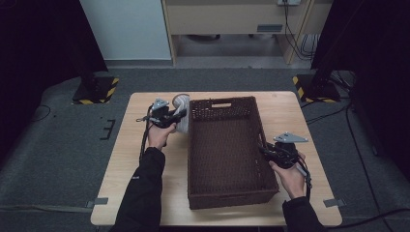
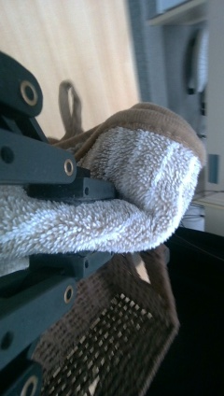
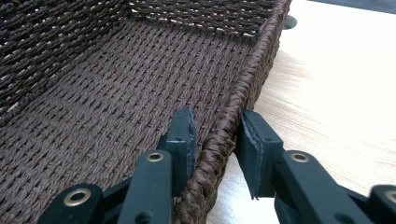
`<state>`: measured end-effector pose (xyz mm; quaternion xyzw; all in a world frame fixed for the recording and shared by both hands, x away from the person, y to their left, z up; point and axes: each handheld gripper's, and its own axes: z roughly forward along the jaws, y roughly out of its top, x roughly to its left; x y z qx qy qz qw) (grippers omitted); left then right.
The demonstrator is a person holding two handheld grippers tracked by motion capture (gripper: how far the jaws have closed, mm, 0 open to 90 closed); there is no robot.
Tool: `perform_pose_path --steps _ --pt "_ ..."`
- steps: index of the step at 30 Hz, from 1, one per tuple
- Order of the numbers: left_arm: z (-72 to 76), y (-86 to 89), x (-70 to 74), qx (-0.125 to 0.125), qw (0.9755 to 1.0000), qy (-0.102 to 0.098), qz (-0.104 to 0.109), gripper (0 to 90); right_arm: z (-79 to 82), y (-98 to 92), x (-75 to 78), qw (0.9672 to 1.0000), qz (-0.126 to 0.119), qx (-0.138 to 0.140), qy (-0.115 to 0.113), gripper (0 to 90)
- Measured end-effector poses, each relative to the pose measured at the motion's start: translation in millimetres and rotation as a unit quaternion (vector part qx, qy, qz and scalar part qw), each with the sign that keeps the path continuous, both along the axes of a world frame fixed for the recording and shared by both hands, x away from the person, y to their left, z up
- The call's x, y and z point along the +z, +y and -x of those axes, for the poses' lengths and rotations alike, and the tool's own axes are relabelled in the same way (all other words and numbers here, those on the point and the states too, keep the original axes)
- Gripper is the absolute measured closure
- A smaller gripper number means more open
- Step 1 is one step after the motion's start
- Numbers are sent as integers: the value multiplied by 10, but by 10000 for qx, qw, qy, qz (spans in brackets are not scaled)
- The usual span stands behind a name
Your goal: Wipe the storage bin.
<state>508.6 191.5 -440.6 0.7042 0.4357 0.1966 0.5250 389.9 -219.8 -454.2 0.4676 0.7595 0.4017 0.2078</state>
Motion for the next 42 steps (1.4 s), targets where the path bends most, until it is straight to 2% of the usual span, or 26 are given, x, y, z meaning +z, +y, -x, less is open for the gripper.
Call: perform_pose_path --steps 3,9,10,12,16,19,20,23,27,29,33,38,40,42 --pt "1 -12 6 -35 10000 -52 -75 710 3 1 0 10000 -3 -5 2 674" --pt "-66 -6 -163 3 9996 173 -208 711 2 0 -1 10000 -10 2 1 673" --pt "-88 -15 -269 9 9990 356 -266 710 1 -1 -1 10000 -5 5 -1 673" --pt "-102 -44 -386 -15 9979 496 -417 710 1 -1 -1 10000 -4 6 0 673" --pt "-111 -106 -591 -26 9950 694 -714 710 1 -1 -1 10000 -5 6 0 673" --pt "-117 -101 -661 4 9937 793 -786 709 1 -1 -1 10000 -2 8 1 673" --pt "-119 -94 -694 32 9926 874 -841 708 1 -1 -1 10000 -2 8 1 673" --pt "-108 -87 -668 87 9923 921 -824 705 3 1 0 10000 -11 1 4 673" --pt "-65 -34 -574 120 9945 877 -561 704 6 2 -1 10000 -18 -7 -2 673" --pt "-31 8 -497 82 9962 785 -359 706 7 5 -1 10000 -24 -22 -5 673" --pt "80 58 -287 -129 9988 471 -53 709 8 8 0 10000 -22 -30 -1 673" --pt "255 77 -79 -364 9992 178 -8 710 6 8 0 10000 -13 -24 1 673" --pt "310 92 -36 -442 9990 110 46 710 6 7 0 10000 -1 -17 -5 673" --pt "347 108 -24 -528 9986 65 -4 710 7 9 0 10000 -9 -26 2 673"
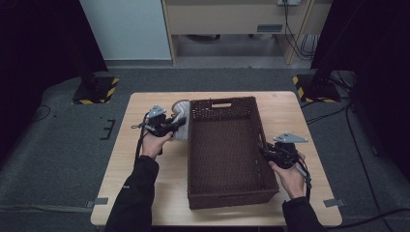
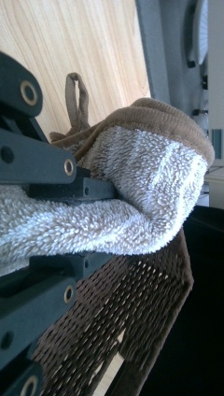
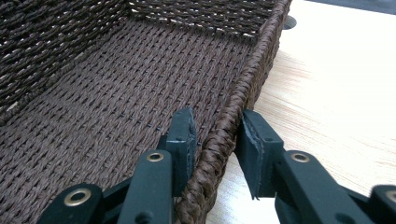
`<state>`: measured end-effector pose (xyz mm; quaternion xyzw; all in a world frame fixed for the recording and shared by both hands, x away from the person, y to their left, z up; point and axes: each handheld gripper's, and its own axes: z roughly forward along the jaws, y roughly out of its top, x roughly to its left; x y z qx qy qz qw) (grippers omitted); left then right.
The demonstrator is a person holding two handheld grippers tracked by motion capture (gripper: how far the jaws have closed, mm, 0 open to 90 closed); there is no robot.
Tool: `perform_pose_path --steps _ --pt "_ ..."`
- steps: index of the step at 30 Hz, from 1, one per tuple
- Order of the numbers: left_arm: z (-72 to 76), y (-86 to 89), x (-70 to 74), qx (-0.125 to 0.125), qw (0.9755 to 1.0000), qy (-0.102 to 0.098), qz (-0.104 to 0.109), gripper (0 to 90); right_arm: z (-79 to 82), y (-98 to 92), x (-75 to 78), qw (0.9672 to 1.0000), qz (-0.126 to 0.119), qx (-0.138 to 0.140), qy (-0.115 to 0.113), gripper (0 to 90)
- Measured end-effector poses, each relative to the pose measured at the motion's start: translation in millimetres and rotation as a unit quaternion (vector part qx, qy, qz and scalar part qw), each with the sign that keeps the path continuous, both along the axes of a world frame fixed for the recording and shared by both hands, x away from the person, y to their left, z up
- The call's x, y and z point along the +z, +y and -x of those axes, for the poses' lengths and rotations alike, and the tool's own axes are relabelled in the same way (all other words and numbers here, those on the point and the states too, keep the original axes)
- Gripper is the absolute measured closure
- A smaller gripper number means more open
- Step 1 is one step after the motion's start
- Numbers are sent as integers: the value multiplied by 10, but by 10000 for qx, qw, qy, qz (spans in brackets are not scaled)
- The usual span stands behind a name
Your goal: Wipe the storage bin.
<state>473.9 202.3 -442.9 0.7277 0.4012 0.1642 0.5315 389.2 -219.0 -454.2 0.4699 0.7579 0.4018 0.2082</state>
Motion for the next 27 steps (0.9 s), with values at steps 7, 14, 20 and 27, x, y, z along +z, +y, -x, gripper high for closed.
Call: perform_pose_path --steps 7,14,20,27 --pt "27 -62 -215 -87 9996 166 -222 709 -2 -3 -1 10000 6 10 -3 673" --pt "4 -122 -489 -112 9972 444 -594 708 0 -1 -1 10000 -15 -3 3 673" --pt "-20 -96 -629 -7 9961 682 -551 707 -1 -2 -1 10000 -16 -2 1 673" --pt "32 -13 -511 43 9982 589 -130 710 -3 -9 -4 10000 -10 18 -14 671"
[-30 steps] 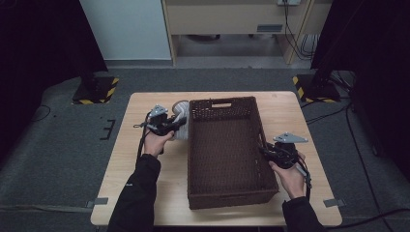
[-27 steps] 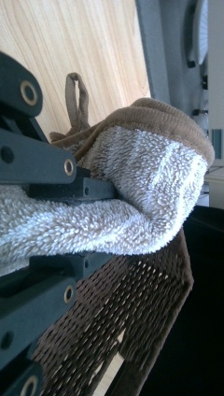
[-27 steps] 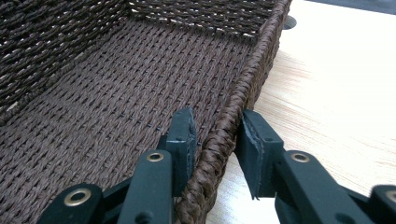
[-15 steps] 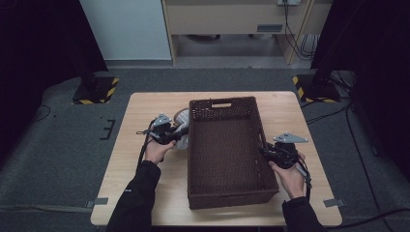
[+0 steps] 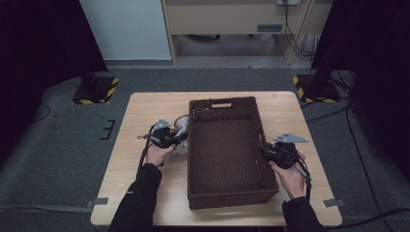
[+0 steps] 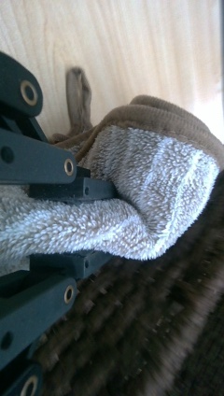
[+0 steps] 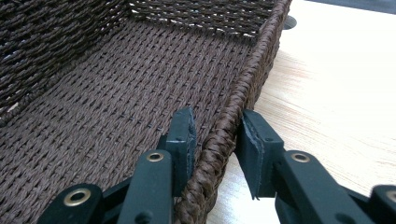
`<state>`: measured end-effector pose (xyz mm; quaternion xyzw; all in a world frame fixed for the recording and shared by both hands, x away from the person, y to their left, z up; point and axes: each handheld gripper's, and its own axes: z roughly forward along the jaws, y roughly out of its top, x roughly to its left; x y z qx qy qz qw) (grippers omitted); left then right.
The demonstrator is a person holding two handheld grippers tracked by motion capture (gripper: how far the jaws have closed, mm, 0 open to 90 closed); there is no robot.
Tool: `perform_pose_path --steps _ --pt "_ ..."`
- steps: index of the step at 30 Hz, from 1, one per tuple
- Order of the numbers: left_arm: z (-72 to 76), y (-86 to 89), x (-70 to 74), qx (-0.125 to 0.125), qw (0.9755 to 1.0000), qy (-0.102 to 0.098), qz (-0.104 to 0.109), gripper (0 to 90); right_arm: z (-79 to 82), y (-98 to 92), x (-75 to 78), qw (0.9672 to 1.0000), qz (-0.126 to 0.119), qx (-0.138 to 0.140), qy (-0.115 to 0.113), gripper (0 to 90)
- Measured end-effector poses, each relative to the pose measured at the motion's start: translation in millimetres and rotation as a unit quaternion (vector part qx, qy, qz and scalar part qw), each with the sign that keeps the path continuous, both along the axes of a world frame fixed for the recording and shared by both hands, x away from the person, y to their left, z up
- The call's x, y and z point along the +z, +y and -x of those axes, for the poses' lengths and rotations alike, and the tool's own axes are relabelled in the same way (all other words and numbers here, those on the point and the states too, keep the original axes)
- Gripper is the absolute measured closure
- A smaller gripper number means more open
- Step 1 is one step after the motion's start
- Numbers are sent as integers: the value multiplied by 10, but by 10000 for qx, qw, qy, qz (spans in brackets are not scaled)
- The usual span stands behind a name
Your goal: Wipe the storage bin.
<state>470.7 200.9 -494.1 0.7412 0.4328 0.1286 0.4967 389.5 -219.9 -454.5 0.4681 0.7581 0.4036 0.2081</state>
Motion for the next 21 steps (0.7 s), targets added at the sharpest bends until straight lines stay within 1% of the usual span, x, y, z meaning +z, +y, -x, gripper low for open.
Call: perform_pose_path --steps 3,5,6,7,8,10,13,17,18,19,20,21 --pt "46 15 163 -11 9995 -217 221 711 2 2 0 10000 -3 -7 6 671" --pt "87 15 280 -19 9990 -369 245 711 3 3 1 10000 -3 -12 6 671" --pt "104 14 328 -58 9986 -421 300 711 4 5 1 10000 -6 -23 0 672" --pt "122 14 372 -63 9984 -478 296 711 4 6 1 10000 -3 -25 -1 671" --pt "138 16 406 -79 9981 -543 295 711 5 6 1 10000 -5 -25 -2 671" --pt "159 20 445 -104 9976 -612 300 710 5 5 2 10000 -2 -20 3 672" --pt "159 23 423 -131 9976 -600 313 710 6 6 2 10000 3 -24 2 672" --pt "138 -16 296 -150 9987 -471 114 709 4 6 0 10000 -3 -28 -5 672" --pt "131 -23 272 -151 9989 -425 88 709 5 5 2 10000 1 -22 4 672" --pt "120 -34 240 -184 9992 -351 11 709 5 6 2 10000 2 -21 3 672" --pt "113 -47 199 -202 9992 -339 -38 709 5 6 2 10000 5 -24 3 672" --pt "107 -62 156 -190 9993 -308 -51 708 4 6 1 10000 0 -24 -4 672"
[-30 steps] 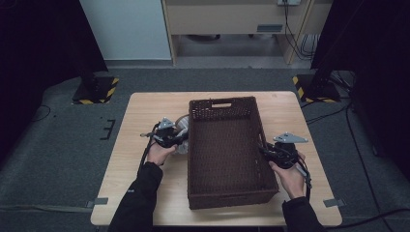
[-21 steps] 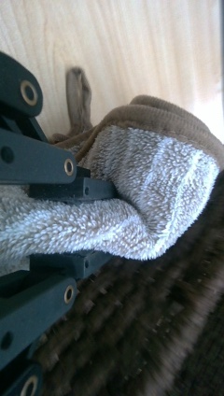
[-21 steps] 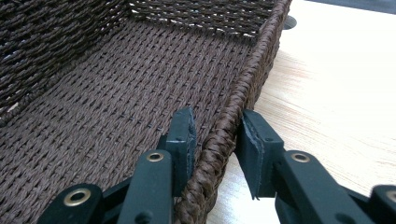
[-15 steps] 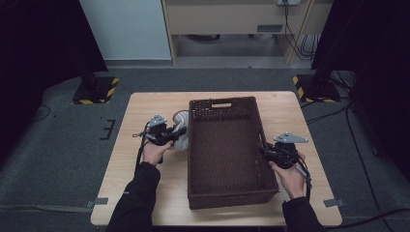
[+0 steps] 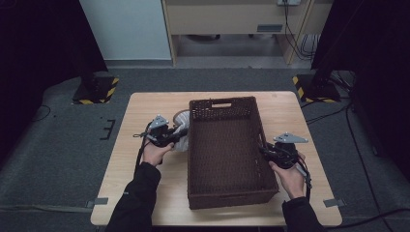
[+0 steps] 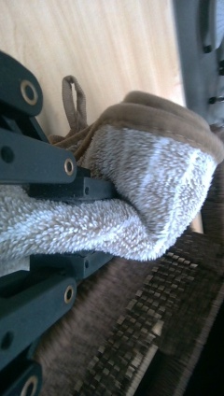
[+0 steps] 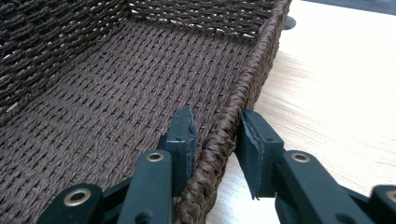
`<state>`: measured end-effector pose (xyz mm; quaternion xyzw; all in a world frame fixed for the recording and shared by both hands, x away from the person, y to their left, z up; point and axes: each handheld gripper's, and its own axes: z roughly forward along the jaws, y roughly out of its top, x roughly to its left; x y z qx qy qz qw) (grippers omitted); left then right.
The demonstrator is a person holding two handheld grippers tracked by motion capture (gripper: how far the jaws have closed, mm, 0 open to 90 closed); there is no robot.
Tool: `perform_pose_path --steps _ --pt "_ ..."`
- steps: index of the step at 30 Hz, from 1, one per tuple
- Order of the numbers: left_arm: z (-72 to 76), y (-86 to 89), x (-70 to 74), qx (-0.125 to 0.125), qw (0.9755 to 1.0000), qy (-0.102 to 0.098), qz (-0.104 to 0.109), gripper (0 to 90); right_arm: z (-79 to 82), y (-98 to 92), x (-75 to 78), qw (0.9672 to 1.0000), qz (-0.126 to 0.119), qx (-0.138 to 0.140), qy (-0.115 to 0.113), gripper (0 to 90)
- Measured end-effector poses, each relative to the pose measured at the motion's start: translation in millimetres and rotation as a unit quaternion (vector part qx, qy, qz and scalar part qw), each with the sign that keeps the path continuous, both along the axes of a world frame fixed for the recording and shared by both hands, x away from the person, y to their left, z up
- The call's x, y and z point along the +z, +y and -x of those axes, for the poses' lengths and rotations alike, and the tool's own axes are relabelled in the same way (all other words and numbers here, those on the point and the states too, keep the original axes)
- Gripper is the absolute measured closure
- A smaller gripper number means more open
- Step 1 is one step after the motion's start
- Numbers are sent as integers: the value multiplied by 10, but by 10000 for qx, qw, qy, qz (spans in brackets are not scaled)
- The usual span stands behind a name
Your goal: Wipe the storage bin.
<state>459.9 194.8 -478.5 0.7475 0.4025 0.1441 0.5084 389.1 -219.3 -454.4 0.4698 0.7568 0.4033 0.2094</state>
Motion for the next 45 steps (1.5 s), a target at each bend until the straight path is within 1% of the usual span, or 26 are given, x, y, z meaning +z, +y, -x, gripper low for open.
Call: perform_pose_path --steps 3,5,6,7,9,11,13,16,19,20,21,22,23,24,25,26,30,31,32,34,36,38,40,42,44,45 --pt "-25 -9 -109 15 9996 155 -237 709 0 0 0 10000 -1 -2 -1 672" --pt "-44 -19 -202 35 9991 265 -343 709 0 1 0 10000 1 -2 -2 672" --pt "-55 -19 -249 38 9985 369 -405 709 -1 0 0 10000 0 0 -1 672" --pt "-60 -14 -290 46 9982 390 -455 709 -1 1 0 10000 -1 0 -1 671" --pt "-66 -3 -340 98 9983 434 -374 708 0 1 0 10000 3 -1 0 672" --pt "-59 2 -344 120 9983 433 -375 708 0 0 0 10000 -2 -1 0 671" --pt "-48 0 -322 142 9982 417 -408 709 -2 -4 -1 10000 2 8 -2 670" --pt "-19 25 -241 160 9988 360 -281 710 3 -5 1 10000 13 -12 -9 662" --pt "22 75 -104 174 9996 201 -44 709 9 -6 7 10000 14 -48 -9 627" --pt "40 85 -54 166 9998 144 14 709 13 -11 11 10000 57 -39 -32 610" --pt "63 91 -3 137 9999 96 41 709 20 -14 19 10000 61 -43 -28 590" --pt "92 91 41 125 9999 -2 97 710 23 -21 27 9999 50 -55 -69 571" --pt "118 90 84 88 9999 -43 123 709 33 -31 43 9999 -11 -80 -76 559" --pt "143 86 129 65 9999 -79 93 710 42 -44 68 9999 -69 -97 -121 556" --pt "143 86 129 65 9999 -79 93 710 42 -44 68 9999 -69 -97 -121 556" --pt "197 85 207 15 9998 -184 101 710 75 -81 130 9996 -138 -92 -209 537" --pt "296 89 320 -62 9994 -314 105 709 140 -152 194 9996 -128 -46 -237 537" --pt "317 90 335 -75 9994 -324 99 709 150 -169 196 9997 -152 -15 -187 540" --pt "334 89 343 -97 9994 -331 106 710 159 -180 195 9997 -162 -20 -180 544" --pt "366 78 351 -126 9993 -335 62 711 170 -197 179 9997 -197 81 -114 547" --pt "392 59 338 -158 9993 -327 11 711 185 -191 172 9997 -188 77 -162 555" --pt "403 43 307 -167 9993 -316 -60 711 190 -178 161 9996 -104 134 -205 554" --pt "393 37 267 -172 9994 -266 -122 711 197 -163 145 9995 -85 172 -264 570" --pt "382 31 220 -149 9996 -176 -139 711 199 -143 124 9996 -52 210 -205 568" --pt "366 20 154 -150 9995 -74 -267 711 203 -125 109 9995 -34 205 -239 572" --pt "361 6 113 -132 9994 -13 -326 711 207 -113 110 9996 -19 200 -212 575"
